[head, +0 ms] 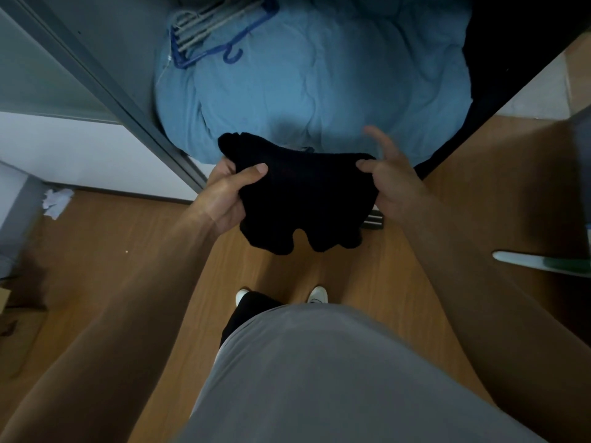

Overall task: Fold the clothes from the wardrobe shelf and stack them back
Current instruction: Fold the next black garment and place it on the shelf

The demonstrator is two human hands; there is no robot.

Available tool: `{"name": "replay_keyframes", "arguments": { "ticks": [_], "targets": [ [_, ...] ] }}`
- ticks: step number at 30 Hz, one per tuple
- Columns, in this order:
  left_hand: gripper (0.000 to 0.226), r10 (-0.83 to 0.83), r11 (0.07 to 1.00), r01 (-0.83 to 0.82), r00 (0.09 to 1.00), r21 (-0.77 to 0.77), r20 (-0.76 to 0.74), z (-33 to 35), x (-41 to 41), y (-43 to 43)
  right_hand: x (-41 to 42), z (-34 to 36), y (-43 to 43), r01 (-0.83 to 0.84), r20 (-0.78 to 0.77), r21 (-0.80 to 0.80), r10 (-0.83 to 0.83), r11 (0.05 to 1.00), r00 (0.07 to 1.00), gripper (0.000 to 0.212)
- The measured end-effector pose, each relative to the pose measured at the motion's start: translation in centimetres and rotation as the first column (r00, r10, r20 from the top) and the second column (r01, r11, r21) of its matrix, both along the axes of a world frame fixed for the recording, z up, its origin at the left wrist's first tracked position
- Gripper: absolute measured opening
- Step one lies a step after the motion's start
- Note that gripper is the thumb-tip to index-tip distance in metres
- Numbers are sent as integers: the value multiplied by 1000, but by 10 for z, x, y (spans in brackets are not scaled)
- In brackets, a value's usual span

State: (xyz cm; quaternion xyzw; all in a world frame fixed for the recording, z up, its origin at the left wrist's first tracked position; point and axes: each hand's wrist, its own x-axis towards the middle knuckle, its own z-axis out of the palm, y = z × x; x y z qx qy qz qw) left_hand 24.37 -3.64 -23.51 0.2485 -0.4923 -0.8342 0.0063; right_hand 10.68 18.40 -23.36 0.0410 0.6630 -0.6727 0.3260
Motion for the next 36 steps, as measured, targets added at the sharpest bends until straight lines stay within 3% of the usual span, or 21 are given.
{"name": "replay_keyframes", "arguments": {
  "ticks": [3,6,7,9,11,13,15,17,19,21,23,25,26,31,34,36],
  "targets": [
    [56,30,1000,-30,999,-1,34,5,-6,0,2,14,-5,-109,-68,-7,109,994,992,48],
    [49,57,998,-55,994,-25,94,13,-13,-4,3,25,-12,-264,-161,122,282,957,946,33],
    [45,58,998,-55,992,-36,114,14,-14,-6,4,28,-15,-361,-205,230,408,903,890,28],
    [42,61,996,-50,985,-73,160,17,-15,-10,8,32,-23,-486,-245,521,668,702,703,39],
    [59,93,991,-71,974,-110,207,18,-16,-16,14,29,-35,-418,-259,752,811,510,524,34],
    [89,84,991,-57,967,-118,240,16,-13,-29,17,25,-48,-262,-257,878,857,400,447,25],
    [106,-38,991,68,967,-112,253,17,-5,-46,17,25,-56,-167,-241,925,867,341,437,25],
    [112,-186,966,225,945,-123,269,20,6,-62,16,26,-63,-226,-245,906,879,357,409,28],
    [117,-303,846,422,883,-326,358,24,13,-74,19,29,-72,-339,-260,855,890,392,374,37],
    [111,-320,517,625,774,-585,546,27,19,-83,24,32,-86,-378,-300,824,891,422,342,33],
    [78,-253,208,665,745,-718,617,23,25,-98,26,32,-101,-399,-316,809,892,431,324,35],
    [29,-189,97,588,803,-803,565,20,34,-118,27,31,-114,-428,-300,800,898,421,321,32],
    [17,-166,83,540,836,-837,523,20,40,-128,28,31,-119,-432,-285,802,900,412,330,31],
    [10,-291,275,201,949,-940,118,23,64,-171,40,31,-142,-411,-303,757,830,508,469,30],
    [18,-199,616,176,978,-768,65,27,73,-196,49,36,-157,-417,-290,626,693,659,660,10],
    [12,-138,792,164,986,-588,89,32,75,-209,54,45,-169,-389,-245,444,527,807,814,12]
  ]
}}
